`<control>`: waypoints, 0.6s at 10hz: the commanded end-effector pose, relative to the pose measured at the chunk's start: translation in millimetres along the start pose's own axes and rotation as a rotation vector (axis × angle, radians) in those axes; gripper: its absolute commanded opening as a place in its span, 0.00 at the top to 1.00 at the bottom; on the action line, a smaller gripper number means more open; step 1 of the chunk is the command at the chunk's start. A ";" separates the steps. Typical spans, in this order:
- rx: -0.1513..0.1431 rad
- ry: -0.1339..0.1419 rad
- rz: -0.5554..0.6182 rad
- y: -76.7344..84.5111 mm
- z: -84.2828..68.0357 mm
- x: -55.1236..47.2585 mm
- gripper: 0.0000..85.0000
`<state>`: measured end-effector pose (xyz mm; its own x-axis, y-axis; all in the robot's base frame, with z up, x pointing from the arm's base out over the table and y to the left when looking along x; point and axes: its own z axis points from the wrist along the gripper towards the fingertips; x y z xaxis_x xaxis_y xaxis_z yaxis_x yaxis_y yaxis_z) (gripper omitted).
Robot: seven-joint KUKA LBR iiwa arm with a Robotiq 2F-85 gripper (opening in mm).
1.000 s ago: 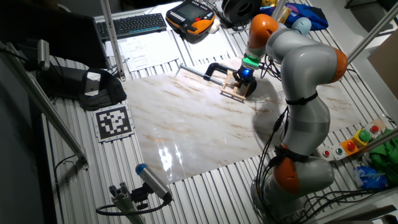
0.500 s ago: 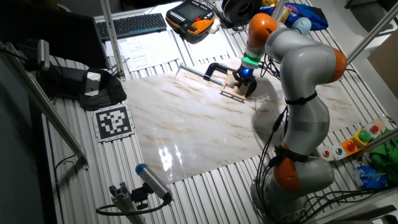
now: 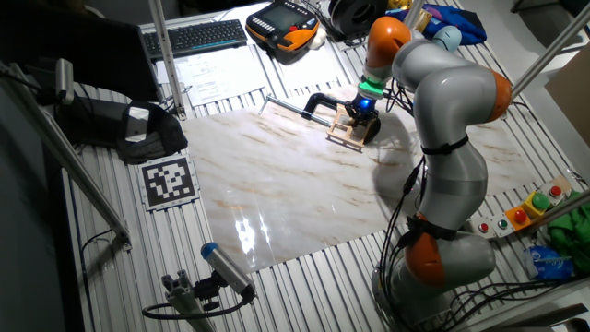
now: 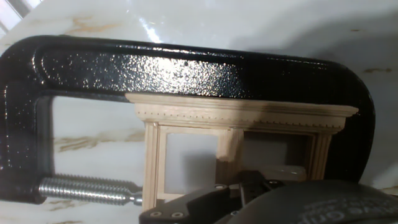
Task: Open a sliding window
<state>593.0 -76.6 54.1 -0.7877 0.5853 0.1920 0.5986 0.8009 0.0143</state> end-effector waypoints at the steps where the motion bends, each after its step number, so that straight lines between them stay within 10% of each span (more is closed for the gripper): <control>1: -0.003 0.012 0.006 -0.8 -3.3 3.8 1.00; 6: -0.054 0.050 0.035 -3.9 3.4 34.7 1.00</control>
<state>562.6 -59.0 57.4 -0.7589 0.6045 0.2422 0.6334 0.7716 0.0587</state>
